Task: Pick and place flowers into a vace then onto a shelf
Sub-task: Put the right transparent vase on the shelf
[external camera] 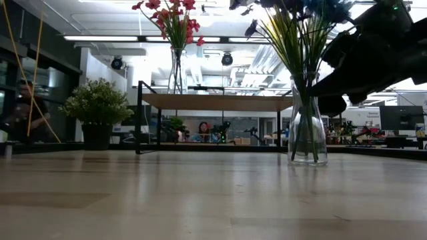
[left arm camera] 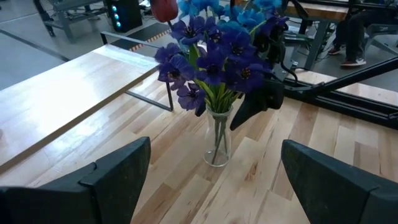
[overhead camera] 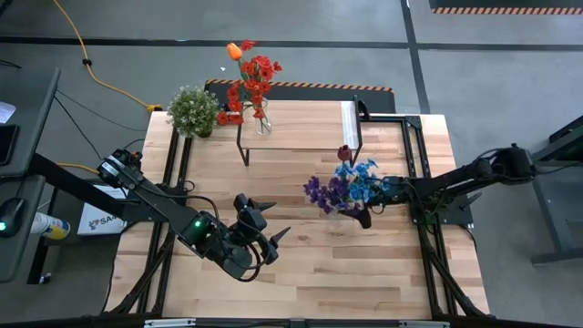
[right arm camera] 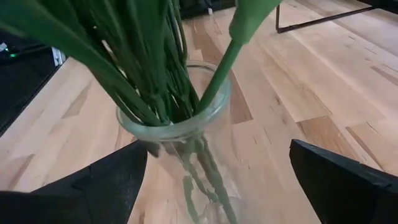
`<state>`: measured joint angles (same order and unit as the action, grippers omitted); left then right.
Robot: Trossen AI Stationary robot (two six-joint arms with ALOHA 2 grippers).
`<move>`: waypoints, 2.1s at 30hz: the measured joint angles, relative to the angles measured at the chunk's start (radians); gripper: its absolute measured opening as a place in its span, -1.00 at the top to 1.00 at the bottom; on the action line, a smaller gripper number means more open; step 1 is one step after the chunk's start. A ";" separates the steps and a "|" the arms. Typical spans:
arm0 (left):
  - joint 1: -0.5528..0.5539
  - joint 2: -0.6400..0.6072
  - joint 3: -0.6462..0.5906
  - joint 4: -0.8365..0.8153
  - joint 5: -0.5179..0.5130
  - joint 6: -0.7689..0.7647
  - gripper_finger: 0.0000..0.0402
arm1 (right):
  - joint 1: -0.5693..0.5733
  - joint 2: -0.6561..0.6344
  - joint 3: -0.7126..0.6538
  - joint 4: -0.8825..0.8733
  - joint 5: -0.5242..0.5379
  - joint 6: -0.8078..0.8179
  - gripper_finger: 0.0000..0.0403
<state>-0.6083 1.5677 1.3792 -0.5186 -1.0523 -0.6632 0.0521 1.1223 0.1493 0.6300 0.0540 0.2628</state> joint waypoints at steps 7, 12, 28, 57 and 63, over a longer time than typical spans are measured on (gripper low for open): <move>0.000 0.000 0.000 0.000 0.000 0.000 -0.95 | 0.000 0.076 0.000 0.073 0.000 0.022 -0.90; 0.000 0.000 0.000 0.000 0.000 0.000 -0.95 | 0.000 0.075 0.000 0.078 0.000 0.023 -0.90; 0.000 0.000 0.000 0.000 0.000 0.000 -0.95 | 0.000 0.074 0.000 0.132 -0.005 0.051 -0.90; 0.000 0.000 0.000 0.004 -0.005 -0.003 -0.95 | 0.000 0.074 0.000 0.139 -0.001 0.043 -0.50; 0.000 0.000 0.000 0.005 -0.006 -0.003 -0.95 | 0.001 0.074 0.000 0.153 -0.001 0.032 -0.35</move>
<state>-0.6083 1.5677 1.3796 -0.5140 -1.0580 -0.6657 0.0528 1.1965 0.1497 0.7835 0.0532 0.2944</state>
